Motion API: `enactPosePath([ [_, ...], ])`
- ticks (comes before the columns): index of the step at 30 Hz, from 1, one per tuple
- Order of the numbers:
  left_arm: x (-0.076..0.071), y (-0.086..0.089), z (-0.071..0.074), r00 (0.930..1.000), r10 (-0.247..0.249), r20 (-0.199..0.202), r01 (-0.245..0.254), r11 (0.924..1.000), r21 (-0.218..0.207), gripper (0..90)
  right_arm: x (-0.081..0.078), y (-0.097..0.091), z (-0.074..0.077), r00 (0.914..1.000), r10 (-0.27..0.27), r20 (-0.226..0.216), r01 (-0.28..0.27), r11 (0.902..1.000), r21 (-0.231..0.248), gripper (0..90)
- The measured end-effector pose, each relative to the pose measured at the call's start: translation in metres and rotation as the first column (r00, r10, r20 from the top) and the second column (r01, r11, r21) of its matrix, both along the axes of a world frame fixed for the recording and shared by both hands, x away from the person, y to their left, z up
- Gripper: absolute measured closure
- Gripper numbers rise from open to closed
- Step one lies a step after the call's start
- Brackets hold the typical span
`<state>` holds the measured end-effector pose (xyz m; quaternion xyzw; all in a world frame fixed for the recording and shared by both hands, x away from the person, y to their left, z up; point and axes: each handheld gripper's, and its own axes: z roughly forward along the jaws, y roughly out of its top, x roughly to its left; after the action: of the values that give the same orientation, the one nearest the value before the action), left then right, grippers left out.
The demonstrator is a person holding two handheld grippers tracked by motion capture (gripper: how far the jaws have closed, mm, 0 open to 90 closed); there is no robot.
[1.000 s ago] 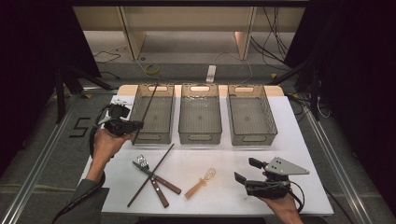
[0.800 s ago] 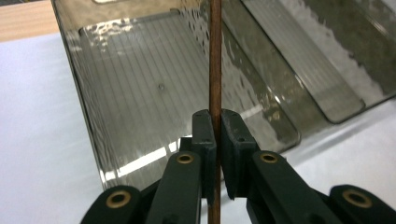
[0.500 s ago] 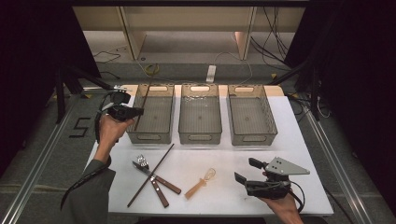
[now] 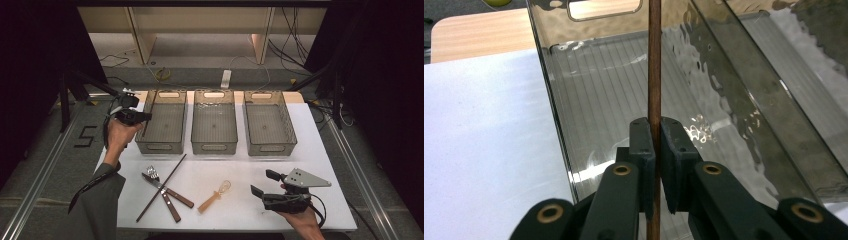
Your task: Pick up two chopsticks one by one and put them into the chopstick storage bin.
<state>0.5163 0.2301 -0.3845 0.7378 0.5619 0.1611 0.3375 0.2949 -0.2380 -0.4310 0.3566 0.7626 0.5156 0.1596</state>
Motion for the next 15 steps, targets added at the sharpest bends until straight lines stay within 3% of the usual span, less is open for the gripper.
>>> enactPosePath([
  [11, 0.003, -0.003, -0.012, 0.9995, 0.011, -0.029, -0.011, 0.9999, 0.008, 83.4, -0.001, 0.0, 0.0, 1.0, 0.007, 0.003, -0.007, 1.0, 0.0, 25.0],
  [15, 0.003, -0.003, -0.019, 0.998, 0.013, -0.062, -0.012, 0.9999, 0.011, 79.6, -0.001, 0.0, 0.0, 1.0, 0.006, 0.003, -0.006, 1.0, 0.001, 25.0],
])
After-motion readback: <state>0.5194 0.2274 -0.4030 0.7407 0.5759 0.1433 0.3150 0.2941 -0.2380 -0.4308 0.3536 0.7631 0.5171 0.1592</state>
